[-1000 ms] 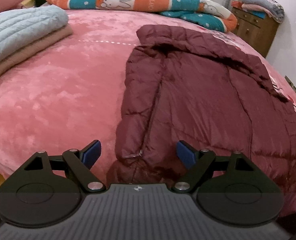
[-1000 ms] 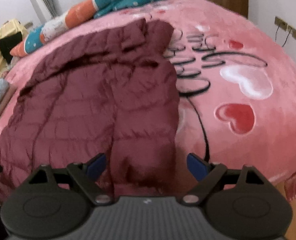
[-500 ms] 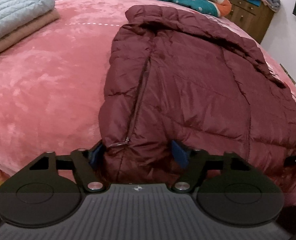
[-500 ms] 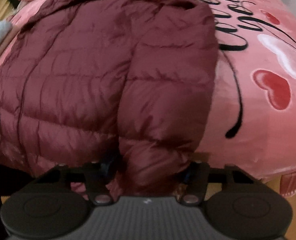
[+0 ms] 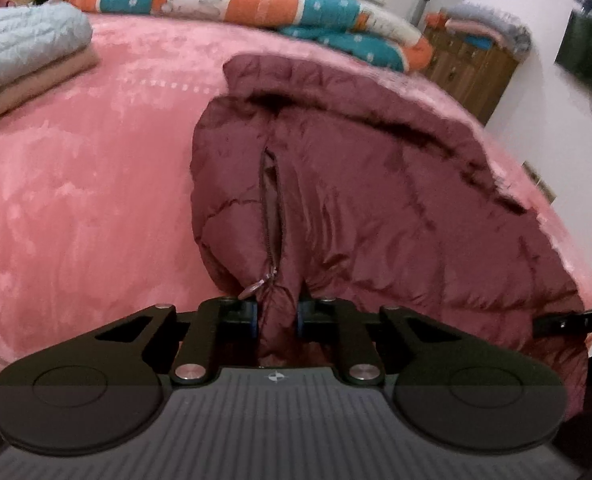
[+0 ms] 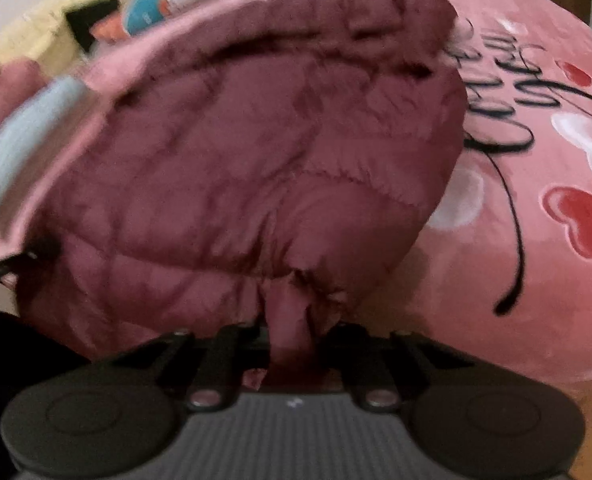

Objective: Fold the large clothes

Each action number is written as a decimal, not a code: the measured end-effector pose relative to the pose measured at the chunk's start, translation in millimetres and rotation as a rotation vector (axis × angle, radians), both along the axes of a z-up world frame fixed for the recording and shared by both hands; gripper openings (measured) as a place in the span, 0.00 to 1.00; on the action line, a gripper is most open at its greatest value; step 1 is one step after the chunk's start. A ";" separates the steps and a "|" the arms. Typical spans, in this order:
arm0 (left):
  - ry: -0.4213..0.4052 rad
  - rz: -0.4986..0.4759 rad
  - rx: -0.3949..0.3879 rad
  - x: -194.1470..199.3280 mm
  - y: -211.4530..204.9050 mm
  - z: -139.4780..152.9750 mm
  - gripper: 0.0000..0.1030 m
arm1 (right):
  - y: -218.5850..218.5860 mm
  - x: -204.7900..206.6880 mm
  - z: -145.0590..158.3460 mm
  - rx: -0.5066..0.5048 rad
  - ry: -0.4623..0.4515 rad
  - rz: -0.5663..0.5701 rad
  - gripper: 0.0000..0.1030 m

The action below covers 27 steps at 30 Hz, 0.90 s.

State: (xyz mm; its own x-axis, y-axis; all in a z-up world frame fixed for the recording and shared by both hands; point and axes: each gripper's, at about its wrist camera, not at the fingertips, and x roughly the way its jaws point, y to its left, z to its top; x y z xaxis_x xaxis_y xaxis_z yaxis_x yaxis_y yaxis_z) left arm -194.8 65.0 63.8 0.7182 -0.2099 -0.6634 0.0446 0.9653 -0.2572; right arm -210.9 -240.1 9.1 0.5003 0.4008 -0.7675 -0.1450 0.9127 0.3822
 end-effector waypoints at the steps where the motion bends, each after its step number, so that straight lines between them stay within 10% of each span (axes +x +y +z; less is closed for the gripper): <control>1: -0.021 0.000 -0.015 -3.1 1.5 4.9 0.14 | -3.1 -3.3 3.4 0.043 -0.013 -0.001 0.08; 18: -0.220 0.017 -0.179 -78.5 27.6 74.5 0.11 | -57.5 -68.0 26.8 0.627 -0.015 -0.009 0.07; 27: -0.236 0.063 -0.214 -38.5 33.1 92.0 0.12 | -77.5 -44.5 39.8 0.872 -0.030 -0.112 0.08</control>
